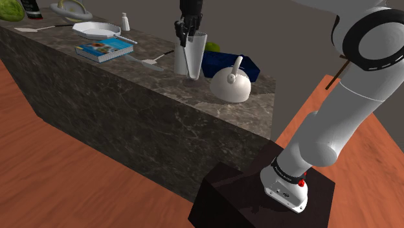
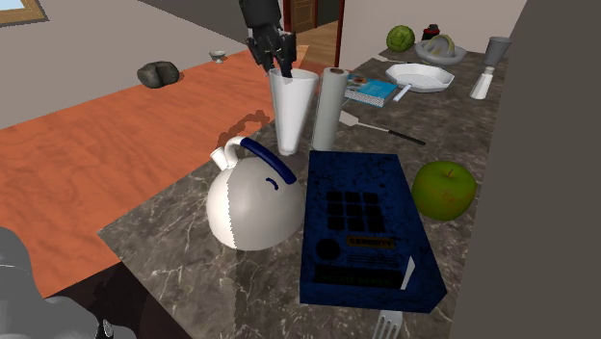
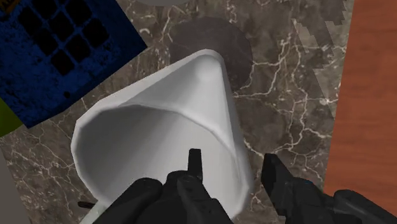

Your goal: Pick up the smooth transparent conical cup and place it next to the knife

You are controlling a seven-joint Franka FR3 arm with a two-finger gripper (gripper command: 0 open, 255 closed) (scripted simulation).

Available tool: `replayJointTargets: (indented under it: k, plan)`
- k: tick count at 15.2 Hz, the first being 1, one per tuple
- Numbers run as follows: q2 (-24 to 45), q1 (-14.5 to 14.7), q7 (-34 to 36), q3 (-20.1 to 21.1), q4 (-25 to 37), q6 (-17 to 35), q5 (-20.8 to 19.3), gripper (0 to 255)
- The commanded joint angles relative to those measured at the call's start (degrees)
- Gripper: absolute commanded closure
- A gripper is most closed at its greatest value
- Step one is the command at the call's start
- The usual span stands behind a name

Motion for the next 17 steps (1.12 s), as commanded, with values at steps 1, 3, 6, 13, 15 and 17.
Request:
replayJointTargets:
  k: [1, 3, 6, 13, 15, 17]
  plan:
    - [0.0, 0.0, 0.0, 0.0, 0.0, 0.0, 0.0, 0]
    - [0.0, 0.0, 0.0, 0.0, 0.0, 0.0, 0.0, 0]
    - [0.3, 0.2, 0.0, 0.2, 2.3, -2.0, -0.1, 0]
    - [1.7, 0.9, -0.2, 0.8, 9.5, -7.9, -0.4, 0]
    - [1.7, 0.9, -0.2, 0.8, 9.5, -7.9, -0.4, 0]
    - [1.7, 0.9, -0.2, 0.8, 9.5, -7.9, -0.4, 0]
